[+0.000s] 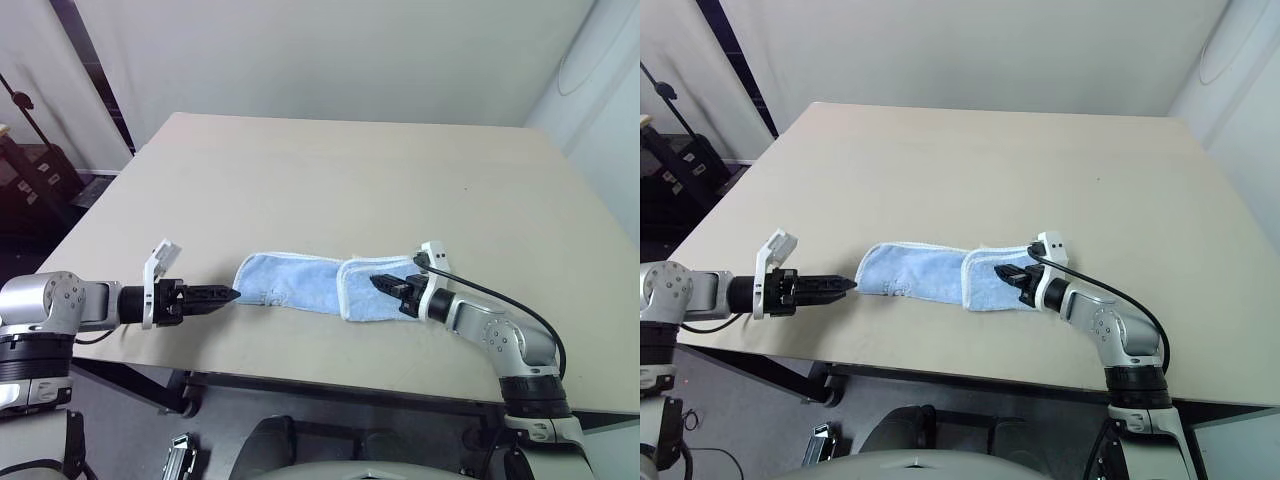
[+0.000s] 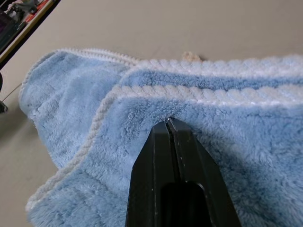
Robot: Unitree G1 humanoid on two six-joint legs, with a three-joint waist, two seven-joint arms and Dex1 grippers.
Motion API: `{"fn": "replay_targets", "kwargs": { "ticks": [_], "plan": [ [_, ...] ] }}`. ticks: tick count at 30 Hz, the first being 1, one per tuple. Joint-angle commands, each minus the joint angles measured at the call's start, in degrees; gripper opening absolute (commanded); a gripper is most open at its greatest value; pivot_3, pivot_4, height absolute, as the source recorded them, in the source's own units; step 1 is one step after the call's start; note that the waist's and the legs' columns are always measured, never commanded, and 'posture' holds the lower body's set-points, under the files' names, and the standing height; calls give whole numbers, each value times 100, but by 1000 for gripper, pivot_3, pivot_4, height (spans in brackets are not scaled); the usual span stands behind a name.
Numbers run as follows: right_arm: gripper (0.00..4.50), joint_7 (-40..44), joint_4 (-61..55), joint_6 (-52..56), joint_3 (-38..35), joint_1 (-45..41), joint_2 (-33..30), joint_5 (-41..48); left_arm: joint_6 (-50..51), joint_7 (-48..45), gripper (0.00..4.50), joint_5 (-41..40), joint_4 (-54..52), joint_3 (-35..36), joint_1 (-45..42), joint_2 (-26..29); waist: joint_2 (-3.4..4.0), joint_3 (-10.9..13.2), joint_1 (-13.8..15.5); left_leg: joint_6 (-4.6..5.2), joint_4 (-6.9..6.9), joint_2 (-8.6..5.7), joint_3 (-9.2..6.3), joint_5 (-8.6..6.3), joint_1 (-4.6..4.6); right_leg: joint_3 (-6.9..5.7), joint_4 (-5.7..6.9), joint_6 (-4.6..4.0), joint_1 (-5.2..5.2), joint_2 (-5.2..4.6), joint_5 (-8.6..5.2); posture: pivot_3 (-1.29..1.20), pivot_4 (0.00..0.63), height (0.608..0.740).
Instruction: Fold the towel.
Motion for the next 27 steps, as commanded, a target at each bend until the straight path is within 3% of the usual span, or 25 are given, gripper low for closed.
{"fn": "replay_targets", "kwargs": {
  "ticks": [1,5,14,19,27],
  "plan": [
    [0,-91,-113,48,-152,-43,32,78,-41,127,4485,54,243,-90,-156,-55,-1,-1,2,0,-2,0,0,0,0,0,0,0,-1,0,0,0,0,709],
    [0,-178,-71,71,-256,-50,36,104,-66,422,4485,173,646,-233,-416,-416,4,-4,25,-2,-1,0,0,2,1,-1,1,0,2,0,1,0,0,709],
    [0,-495,-107,-43,-506,13,110,56,-413,1323,4485,512,1956,313,-1051,-1398,84,-54,274,-3,3,-5,1,1,19,-2,1,-36,18,-4,10,0,0,709],
    [0,-572,-190,-44,-590,80,96,90,-650,1313,4485,532,2202,374,-1226,-1488,87,-56,308,-5,2,-6,0,0,24,-3,1,-55,21,-8,39,0,0,709],
    [0,-700,-166,-38,-719,53,95,119,-937,1284,1771,554,2616,561,-1455,-1547,85,-54,151,-5,1,-7,-2,0,20,-3,0,-72,1,-15,61,0,0,709]
  ]
}}
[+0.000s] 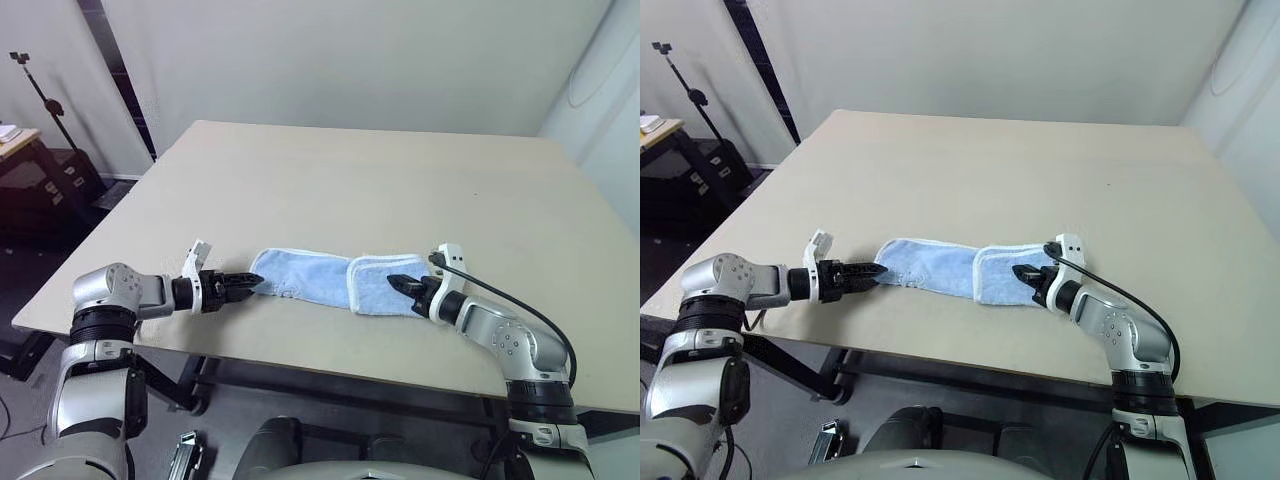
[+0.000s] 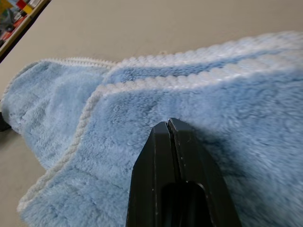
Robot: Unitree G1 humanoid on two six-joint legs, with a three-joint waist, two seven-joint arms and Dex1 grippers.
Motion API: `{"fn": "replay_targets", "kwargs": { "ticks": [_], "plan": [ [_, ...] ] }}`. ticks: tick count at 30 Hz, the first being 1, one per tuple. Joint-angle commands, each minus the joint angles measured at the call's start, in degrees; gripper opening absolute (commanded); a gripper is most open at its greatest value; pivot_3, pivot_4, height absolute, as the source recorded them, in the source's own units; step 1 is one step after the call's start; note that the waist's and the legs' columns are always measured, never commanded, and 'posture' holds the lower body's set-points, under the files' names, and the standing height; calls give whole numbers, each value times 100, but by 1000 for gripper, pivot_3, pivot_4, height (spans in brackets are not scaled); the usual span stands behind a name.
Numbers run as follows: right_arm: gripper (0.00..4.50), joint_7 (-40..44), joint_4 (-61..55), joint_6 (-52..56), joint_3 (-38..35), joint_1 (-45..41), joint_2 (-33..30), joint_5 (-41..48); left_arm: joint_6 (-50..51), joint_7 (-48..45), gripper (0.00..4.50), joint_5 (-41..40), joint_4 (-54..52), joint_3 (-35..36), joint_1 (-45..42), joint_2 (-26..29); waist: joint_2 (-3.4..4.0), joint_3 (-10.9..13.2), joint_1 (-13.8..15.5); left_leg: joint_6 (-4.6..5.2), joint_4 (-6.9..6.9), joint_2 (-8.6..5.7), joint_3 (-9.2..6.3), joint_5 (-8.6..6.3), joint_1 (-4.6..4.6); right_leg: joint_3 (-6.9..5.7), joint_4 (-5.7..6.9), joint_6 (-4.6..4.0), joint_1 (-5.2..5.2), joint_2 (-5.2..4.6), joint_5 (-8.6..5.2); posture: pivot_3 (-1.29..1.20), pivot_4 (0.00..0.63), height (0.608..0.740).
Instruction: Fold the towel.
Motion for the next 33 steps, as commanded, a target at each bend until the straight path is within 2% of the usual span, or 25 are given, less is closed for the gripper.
{"fn": "replay_targets", "kwargs": {
  "ticks": [1,5,10,15,20,27,33],
  "plan": [
    [0,-75,-164,-61,-200,-104,6,65,-190,-16,1424,13,128,131,-187,-38,-1,1,-21,0,0,0,-1,0,-2,0,0,1,-6,1,0,0,0,709],
    [0,23,-242,-113,-199,-40,-54,65,-216,-159,35,-63,124,157,-248,-35,-2,0,1,15,-4,4,-13,46,-7,1,0,32,-17,17,-3,0,0,709],
    [0,255,-500,-272,-192,148,-169,82,-335,-741,35,-39,-80,-171,-295,187,-12,6,-9,14,-19,3,-7,47,-33,3,0,54,-42,16,-4,0,0,709],
    [0,951,-1215,-176,-208,472,-440,589,-487,-1643,35,64,-386,-870,-564,576,-26,15,-14,11,-22,3,-7,46,-33,3,-1,50,-45,16,-7,0,0,709],
    [0,991,-1667,-129,-466,483,-458,1105,-756,-2426,35,153,-534,-1459,-906,733,-28,16,-22,-2,-20,3,-6,37,-33,6,-12,27,-41,10,-17,0,0,709],
    [0,965,-1793,-393,-802,824,-617,1212,-1213,-2927,35,266,-780,-1876,-1298,445,-30,17,5,18,-27,3,-6,42,-55,6,-48,30,-47,9,-16,0,0,709],
    [0,597,-1733,-585,-1231,1091,-615,1211,-1752,-3449,35,596,-336,-2541,-1979,-382,-37,22,27,25,-19,0,-2,42,-66,3,-56,49,-39,10,-5,0,0,709]
  ]
}}
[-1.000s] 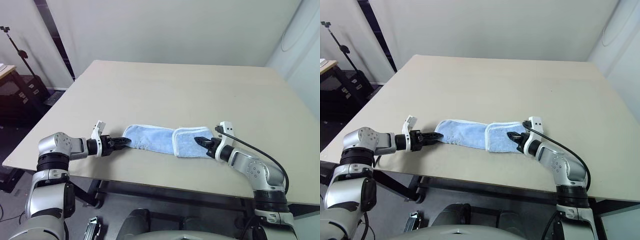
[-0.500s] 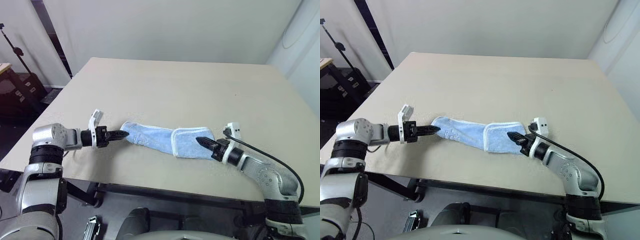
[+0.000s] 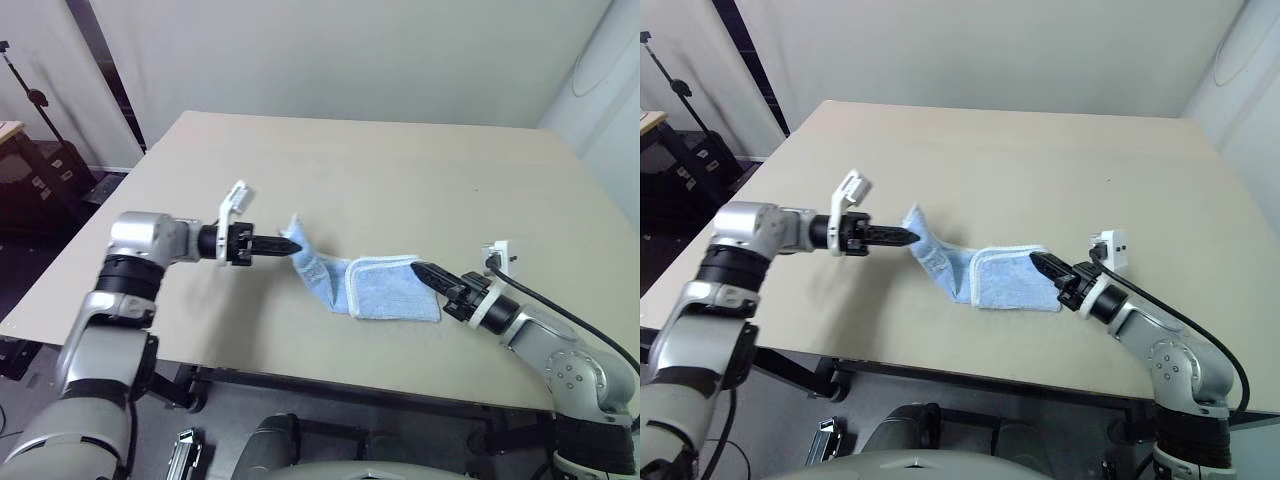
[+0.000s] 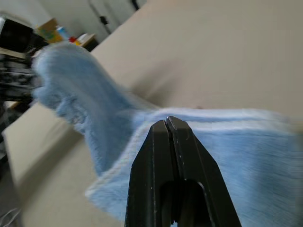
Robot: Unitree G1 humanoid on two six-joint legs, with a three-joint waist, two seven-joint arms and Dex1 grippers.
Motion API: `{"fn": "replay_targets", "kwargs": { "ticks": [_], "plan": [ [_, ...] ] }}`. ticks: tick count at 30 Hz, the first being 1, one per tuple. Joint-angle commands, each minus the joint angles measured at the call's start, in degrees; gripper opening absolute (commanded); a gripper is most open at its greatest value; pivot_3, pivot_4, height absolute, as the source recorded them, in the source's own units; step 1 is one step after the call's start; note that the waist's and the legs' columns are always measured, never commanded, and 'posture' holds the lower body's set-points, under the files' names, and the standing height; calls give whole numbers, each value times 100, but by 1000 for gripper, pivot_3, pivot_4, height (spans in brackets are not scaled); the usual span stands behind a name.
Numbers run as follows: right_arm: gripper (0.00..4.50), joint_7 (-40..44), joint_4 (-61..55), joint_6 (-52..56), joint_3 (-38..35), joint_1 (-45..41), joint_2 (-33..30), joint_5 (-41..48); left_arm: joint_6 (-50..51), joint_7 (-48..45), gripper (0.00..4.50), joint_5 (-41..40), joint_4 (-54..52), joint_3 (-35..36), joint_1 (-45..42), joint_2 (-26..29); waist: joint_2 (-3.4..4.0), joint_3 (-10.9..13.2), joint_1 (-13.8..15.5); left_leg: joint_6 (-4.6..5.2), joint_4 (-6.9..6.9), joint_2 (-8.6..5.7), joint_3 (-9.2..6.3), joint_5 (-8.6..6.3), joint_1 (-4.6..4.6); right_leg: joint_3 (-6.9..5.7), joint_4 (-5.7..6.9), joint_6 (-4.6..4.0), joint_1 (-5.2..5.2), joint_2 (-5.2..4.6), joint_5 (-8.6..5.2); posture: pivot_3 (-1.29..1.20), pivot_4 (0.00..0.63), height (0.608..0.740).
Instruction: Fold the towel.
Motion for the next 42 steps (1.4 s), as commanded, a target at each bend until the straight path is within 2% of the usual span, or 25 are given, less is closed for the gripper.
{"fn": "replay_targets", "kwargs": {
  "ticks": [1,7,15,24,27,31,34,36,41,42],
  "plan": [
    [0,-236,-168,-228,-350,71,-4,64,-377,-392,35,256,233,-375,-445,-367,-1,0,-19,0,3,0,1,0,1,0,0,0,8,1,0,0,0,709],
    [0,-915,-58,-437,-745,213,240,22,-1012,-564,35,770,1150,-795,-865,-1444,-2,1,-46,3,1,3,3,1,6,0,3,8,21,6,4,0,0,709],
    [0,-1410,-107,-652,-982,453,379,-8,-2017,-191,35,1377,2866,-589,-1463,-2829,-8,5,-29,6,5,1,4,2,6,-3,5,34,24,10,14,0,0,709],
    [0,-1742,-104,-810,-1046,599,383,-3,-2969,360,35,1899,3523,-256,-1427,-3570,-9,6,-36,6,8,2,5,2,27,-3,18,38,37,12,14,0,0,709],
    [0,-1758,-104,-817,-1010,607,338,-8,-2893,128,759,1942,3536,-160,-1420,-3570,-8,5,-43,6,12,2,6,2,28,-3,21,38,38,12,14,0,0,709],
    [0,-1738,-49,-867,-1047,538,330,41,-2855,-293,2171,1832,3275,28,-1421,-3444,-7,5,-43,6,12,2,5,2,28,-3,22,38,38,13,14,0,0,709],
    [0,-1697,-55,-846,-991,385,277,88,-3093,-667,3342,1800,2654,55,-1278,-3186,-4,3,-65,5,12,2,5,2,29,-2,26,37,37,14,14,0,0,709],
    [0,-1450,-267,-849,-872,263,179,200,-3305,-773,3950,1727,1917,129,-1021,-2914,2,-1,-75,5,12,3,7,2,32,1,31,37,37,14,14,0,0,709],
    [0,-1069,-625,-827,-404,-175,-49,202,-3818,9,3950,1673,845,572,-422,-2421,4,-2,-73,4,15,7,7,3,39,5,47,36,35,17,13,0,0,709],
    [0,-984,-627,-794,-309,-298,-86,228,-3986,76,3767,1743,700,548,-254,-2290,3,-1,-53,4,17,7,6,3,39,5,48,36,36,17,14,0,0,709]
  ]
}}
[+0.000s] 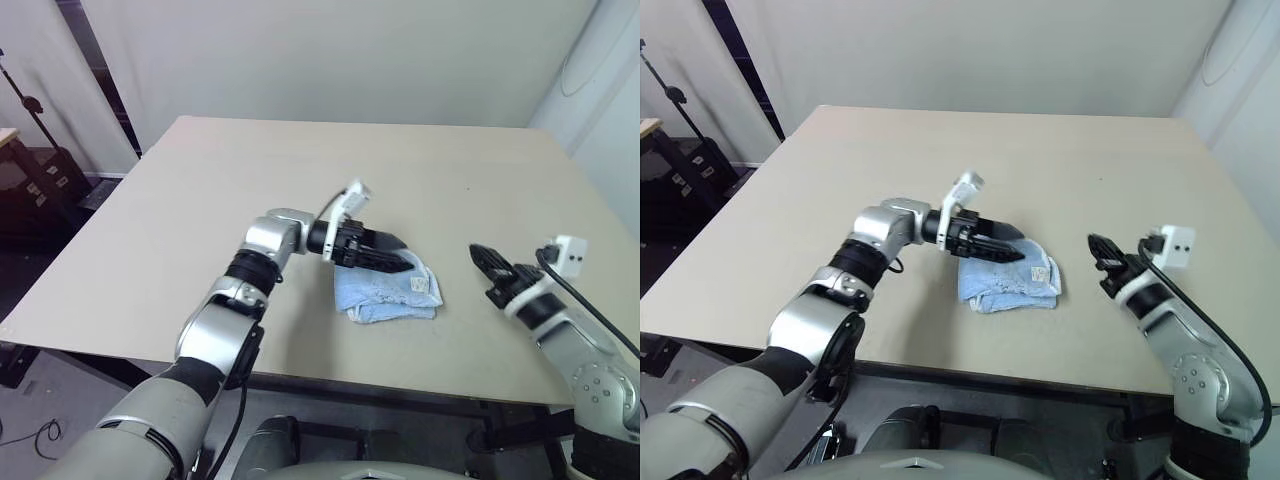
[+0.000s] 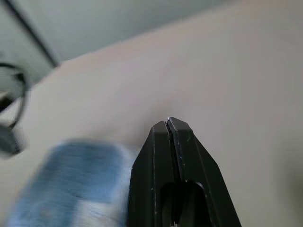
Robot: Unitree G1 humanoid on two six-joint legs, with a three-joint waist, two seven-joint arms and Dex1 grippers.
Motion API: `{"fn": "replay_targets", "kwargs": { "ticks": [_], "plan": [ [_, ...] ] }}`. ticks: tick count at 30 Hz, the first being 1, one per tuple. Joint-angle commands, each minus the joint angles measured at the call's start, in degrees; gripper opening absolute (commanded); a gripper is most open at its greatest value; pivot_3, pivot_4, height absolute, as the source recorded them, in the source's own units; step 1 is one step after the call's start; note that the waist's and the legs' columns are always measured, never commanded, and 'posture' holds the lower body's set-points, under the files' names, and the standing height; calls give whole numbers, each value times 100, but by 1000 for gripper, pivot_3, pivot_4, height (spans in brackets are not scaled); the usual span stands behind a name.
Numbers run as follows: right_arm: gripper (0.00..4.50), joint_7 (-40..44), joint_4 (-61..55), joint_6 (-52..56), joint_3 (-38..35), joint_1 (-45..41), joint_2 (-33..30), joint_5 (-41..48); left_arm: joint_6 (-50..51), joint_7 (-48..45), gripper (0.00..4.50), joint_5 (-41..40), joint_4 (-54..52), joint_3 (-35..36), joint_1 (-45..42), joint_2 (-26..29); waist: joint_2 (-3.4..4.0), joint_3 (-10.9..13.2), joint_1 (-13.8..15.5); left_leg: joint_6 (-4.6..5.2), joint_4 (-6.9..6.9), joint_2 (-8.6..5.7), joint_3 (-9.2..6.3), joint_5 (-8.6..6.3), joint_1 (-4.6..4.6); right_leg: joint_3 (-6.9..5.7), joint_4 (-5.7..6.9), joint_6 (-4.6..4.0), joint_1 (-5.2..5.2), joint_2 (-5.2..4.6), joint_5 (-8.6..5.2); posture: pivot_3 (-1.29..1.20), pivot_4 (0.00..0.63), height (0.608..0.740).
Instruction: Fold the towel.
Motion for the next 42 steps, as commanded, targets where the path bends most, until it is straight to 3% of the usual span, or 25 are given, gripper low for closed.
{"fn": "replay_targets", "kwargs": {
  "ticks": [1,6,11,19,25,30,33,36,42],
  "plan": [
    [0,304,-282,-23,284,-400,-160,171,-536,288,3541,58,-581,120,371,306,-1,0,20,1,4,0,-3,1,0,-2,2,0,3,0,0,0,0,709],
    [0,741,163,17,814,-1030,-257,78,-711,410,1874,40,-1142,70,1045,708,-4,2,38,2,14,-2,-1,1,-1,0,2,0,6,-1,1,0,0,709],
    [0,1211,886,-7,1519,-1197,-315,-418,-1354,740,27,325,-1117,-210,1450,561,-5,2,81,7,44,-7,-12,-2,-2,-8,2,-1,6,-4,0,0,0,709],
    [0,1804,2042,-197,2314,-945,-231,-1157,-2307,1274,27,691,-56,-475,1579,-61,-4,1,39,17,68,-10,-8,-6,-3,-6,3,6,8,-7,5,0,0,709],
    [0,1877,2332,-204,2346,-973,-73,-1347,-2542,1101,27,1097,520,-819,1656,41,-4,0,18,17,65,-4,-9,-6,-1,-5,6,16,6,2,10,0,0,709],
    [0,1960,2209,-199,2167,-988,-138,-1325,-2399,865,27,862,478,-631,1563,112,-7,-4,20,16,69,-5,-9,-7,3,-5,6,14,9,-1,10,0,0,709],
    [814,1965,1903,-55,1843,-995,-165,-1026,-2120,763,0,572,327,-359,1431,153,-7,-4,20,16,68,-5,-10,-7,0,-6,6,14,6,-2,9,0,0,709],
    [1886,2003,1560,289,1405,-991,-264,-551,-1880,562,575,385,-13,-234,1406,317,-8,-3,24,16,66,-5,-10,-7,-4,-6,6,15,2,-3,9,0,0,709],
    [4122,2175,1683,1263,754,-1187,-955,180,-1272,453,2795,172,-1120,-114,1579,963,-8,-3,28,17,64,-6,-9,-7,-9,-5,5,14,3,-6,9,0,0,709]
  ]
}}
